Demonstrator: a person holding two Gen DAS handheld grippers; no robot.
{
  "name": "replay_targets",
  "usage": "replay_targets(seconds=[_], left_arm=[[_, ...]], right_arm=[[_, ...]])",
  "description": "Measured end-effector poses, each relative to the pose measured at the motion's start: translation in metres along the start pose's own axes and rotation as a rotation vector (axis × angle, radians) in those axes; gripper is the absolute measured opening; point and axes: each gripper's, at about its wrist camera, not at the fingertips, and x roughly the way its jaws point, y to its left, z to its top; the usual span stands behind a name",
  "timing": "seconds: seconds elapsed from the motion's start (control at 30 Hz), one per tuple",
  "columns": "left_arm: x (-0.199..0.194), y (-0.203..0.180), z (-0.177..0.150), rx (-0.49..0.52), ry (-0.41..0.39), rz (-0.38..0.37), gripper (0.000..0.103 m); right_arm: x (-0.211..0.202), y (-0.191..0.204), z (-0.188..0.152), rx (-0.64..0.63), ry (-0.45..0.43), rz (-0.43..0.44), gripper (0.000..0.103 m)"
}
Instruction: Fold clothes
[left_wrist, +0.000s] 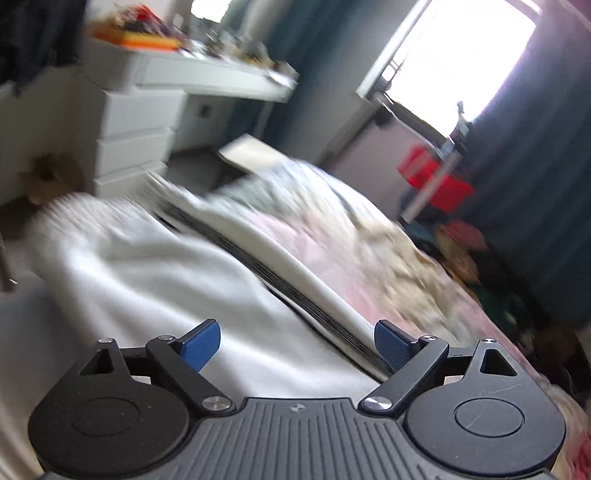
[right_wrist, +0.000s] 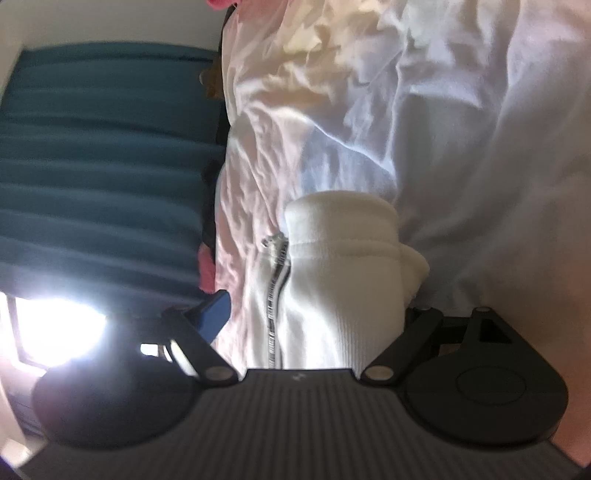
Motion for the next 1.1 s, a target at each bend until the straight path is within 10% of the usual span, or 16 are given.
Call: replay_targets(seconds=[0.17, 0.43, 0.67, 1.1], left_arm=[[0.047, -0.040, -0.062, 0.168, 0.050, -0.107, 0.092], [0.073, -0.073, -0.134, 0.492, 0.076, -0.043, 0.092], [0.083, -0.077, -0.142, 0.568, 0.112, 0.002, 0.093], [0.078, -0.074, -0.143, 0.585, 0.097, 0.016, 0.096]], right_arm=[[-0.001, 0.015, 0.005, -0.067, 0.014, 0.131, 0.086], [0.018, 0.003, 0.004, -0.119, 0.060, -0.007, 0.082], [0.033, 0.027, -0.013, -0.362, 0.042, -0.150, 0.032], [0.011, 0.111, -0.098, -0.972, -0.174, -0.210, 0.022]])
